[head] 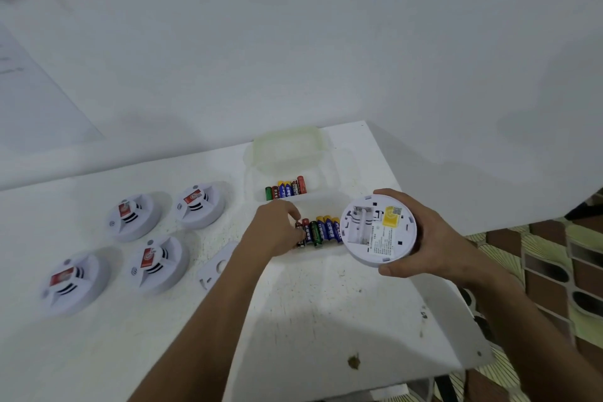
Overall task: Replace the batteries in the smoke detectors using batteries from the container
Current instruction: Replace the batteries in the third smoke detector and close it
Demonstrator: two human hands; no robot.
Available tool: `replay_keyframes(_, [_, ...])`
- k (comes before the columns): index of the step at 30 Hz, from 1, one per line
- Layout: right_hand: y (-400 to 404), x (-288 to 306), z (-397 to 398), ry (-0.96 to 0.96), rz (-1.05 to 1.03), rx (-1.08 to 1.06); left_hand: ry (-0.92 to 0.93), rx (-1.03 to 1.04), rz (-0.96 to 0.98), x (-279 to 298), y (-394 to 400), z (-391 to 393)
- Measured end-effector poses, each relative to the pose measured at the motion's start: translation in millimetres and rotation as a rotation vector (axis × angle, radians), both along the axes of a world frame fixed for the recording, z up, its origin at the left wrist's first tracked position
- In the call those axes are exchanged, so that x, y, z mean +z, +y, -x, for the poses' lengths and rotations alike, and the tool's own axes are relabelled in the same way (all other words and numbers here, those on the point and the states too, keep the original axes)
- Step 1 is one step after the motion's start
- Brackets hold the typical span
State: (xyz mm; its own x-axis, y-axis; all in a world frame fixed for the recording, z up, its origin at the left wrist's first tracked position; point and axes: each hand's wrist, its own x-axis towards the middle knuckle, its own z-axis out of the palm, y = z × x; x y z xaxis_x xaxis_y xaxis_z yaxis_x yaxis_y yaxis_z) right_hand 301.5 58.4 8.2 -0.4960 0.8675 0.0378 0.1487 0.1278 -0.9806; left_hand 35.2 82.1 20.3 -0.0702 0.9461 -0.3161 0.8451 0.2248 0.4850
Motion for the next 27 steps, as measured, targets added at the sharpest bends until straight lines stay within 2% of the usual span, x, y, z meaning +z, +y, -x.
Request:
replay_keyframes(3, [0.6, 3.0, 5.4, 0.005, -0.005, 0.010, -0.127, 0.067, -0.136, 14.6, -10.1, -0.6])
replay_keyframes(7, [3.4, 9.2, 18.9, 0.016, -0.018, 0.048, -0.348, 0.089, -0.463, 50.6, -34.5, -10.6])
replay_keyframes(10, [4.4, 14.3, 30.5, 0.038, -0.015, 0.081, -0.541, 0.056, -0.554, 64.1, -50.1, -19.0])
replay_keyframes(13, [5.2, 18.3, 40.2, 0.048, -0.021, 0.096, -0.499, -0.034, -0.513, 60.5, -55.5, -23.2])
replay_keyframes(21, [7.7, 25.3, 48.1, 0.048, -0.020, 0.175, -0.315, -0.090, -0.432, 50.5, -53.6, -8.9])
replay_keyframes(27, [11.1, 28.7, 42.3, 0.063, -0.019, 0.167, -0.512, -0.298, -0.112, 54.7, -57.3, -0.4])
